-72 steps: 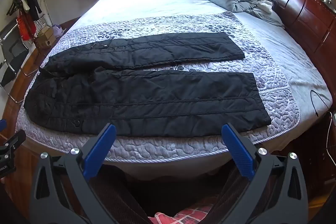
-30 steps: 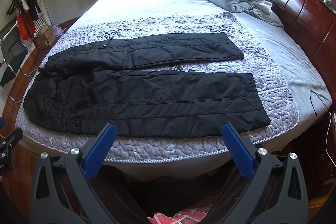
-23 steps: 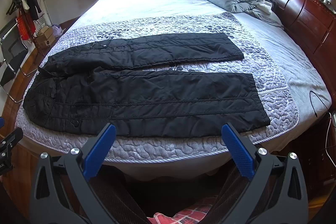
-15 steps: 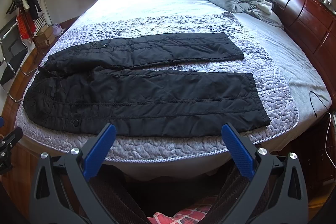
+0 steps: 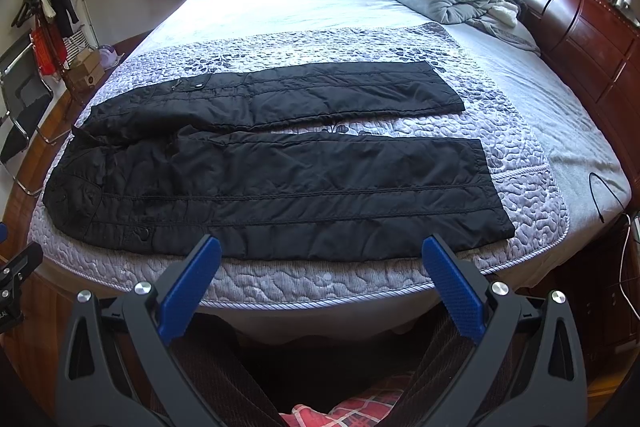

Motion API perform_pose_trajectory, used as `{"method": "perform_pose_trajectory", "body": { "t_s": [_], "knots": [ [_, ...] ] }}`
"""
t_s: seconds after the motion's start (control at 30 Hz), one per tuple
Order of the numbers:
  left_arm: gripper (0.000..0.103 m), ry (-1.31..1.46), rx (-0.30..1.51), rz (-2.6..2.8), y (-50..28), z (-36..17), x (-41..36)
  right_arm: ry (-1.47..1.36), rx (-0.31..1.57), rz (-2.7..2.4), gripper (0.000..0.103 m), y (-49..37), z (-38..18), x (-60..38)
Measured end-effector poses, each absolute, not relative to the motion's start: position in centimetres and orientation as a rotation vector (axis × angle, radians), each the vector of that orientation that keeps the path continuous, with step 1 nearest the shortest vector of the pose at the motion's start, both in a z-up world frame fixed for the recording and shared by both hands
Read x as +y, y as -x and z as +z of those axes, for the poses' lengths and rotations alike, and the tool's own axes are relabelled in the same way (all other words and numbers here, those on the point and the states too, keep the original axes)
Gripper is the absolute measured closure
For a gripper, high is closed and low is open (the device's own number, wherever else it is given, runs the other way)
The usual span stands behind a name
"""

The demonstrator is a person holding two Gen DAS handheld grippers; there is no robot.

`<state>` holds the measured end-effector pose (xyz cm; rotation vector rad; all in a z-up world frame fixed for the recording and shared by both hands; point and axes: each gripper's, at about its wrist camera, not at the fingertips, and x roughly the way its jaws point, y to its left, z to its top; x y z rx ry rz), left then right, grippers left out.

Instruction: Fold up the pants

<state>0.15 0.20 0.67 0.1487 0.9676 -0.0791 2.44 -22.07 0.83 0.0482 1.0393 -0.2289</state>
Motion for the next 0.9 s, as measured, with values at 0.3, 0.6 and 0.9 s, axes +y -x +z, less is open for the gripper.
{"method": "perform_pose_trajectory", "body": {
  "t_s": [0.3, 0.6, 0.9],
  "knots": [
    [0.004, -0.152, 0.967, -0.079, -0.09, 0.53, 0.26, -0.049, 1.040, -0.228, 0.002, -2.18, 0.69, -22.36],
    [0.004, -0.167, 0.966, -0.078, -0.20, 0.29, -0.29, -0.051, 1.045, -0.231, 0.002, -2.01, 0.25, -22.65],
    [0.004, -0.129, 0.978, -0.127, -0.81, -0.07, -0.33, -0.046, 1.054, -0.234, 0.002, -2.47, -0.09, -22.80]
  ]
}}
